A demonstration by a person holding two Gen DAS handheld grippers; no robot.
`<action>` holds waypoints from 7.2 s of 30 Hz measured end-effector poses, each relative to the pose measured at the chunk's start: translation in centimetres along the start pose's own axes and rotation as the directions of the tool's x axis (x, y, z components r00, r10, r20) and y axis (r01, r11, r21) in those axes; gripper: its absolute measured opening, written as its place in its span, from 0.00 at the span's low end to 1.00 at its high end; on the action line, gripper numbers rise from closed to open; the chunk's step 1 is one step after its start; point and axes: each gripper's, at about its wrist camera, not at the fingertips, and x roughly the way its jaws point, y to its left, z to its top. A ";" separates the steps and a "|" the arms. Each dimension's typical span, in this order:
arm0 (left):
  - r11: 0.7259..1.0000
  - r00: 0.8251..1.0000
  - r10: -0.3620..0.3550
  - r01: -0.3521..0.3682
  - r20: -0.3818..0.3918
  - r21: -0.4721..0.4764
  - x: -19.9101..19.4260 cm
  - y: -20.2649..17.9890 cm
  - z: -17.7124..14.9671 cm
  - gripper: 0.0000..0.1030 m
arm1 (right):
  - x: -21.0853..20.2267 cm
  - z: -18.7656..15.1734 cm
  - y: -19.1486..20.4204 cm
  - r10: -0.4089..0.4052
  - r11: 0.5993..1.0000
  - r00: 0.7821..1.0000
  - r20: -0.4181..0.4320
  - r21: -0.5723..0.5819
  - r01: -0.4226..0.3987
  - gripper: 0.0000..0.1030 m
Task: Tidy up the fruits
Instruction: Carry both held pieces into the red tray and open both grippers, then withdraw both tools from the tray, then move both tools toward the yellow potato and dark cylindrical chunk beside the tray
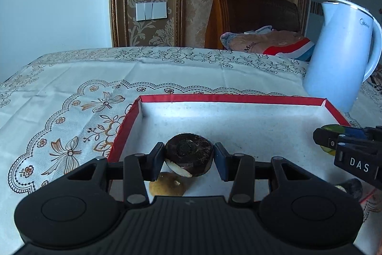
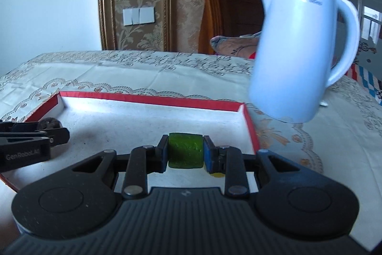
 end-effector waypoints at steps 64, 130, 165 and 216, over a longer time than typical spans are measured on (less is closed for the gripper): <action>0.997 1.000 -0.010 0.012 0.019 -0.071 -1.8 2.5 -2.0 0.61 | -1.0 -2.5 -0.5 0.066 0.994 0.997 0.025 0.089 -0.068 0.91; 0.997 0.998 -0.053 0.055 -0.041 0.059 -7.2 1.0 -7.7 0.78 | -12.1 -9.4 -3.8 0.064 0.974 0.995 0.082 0.211 -0.080 1.00; 0.999 0.997 -0.038 0.040 -0.063 0.036 -6.8 1.6 -7.6 0.80 | -8.8 -8.4 0.1 0.010 1.000 0.995 -0.104 -0.001 -0.010 0.95; 0.995 0.997 -0.064 0.067 -0.041 0.075 -7.8 1.2 -8.1 0.70 | -8.6 -8.5 -0.8 0.036 0.998 0.994 -0.101 0.052 -0.031 0.79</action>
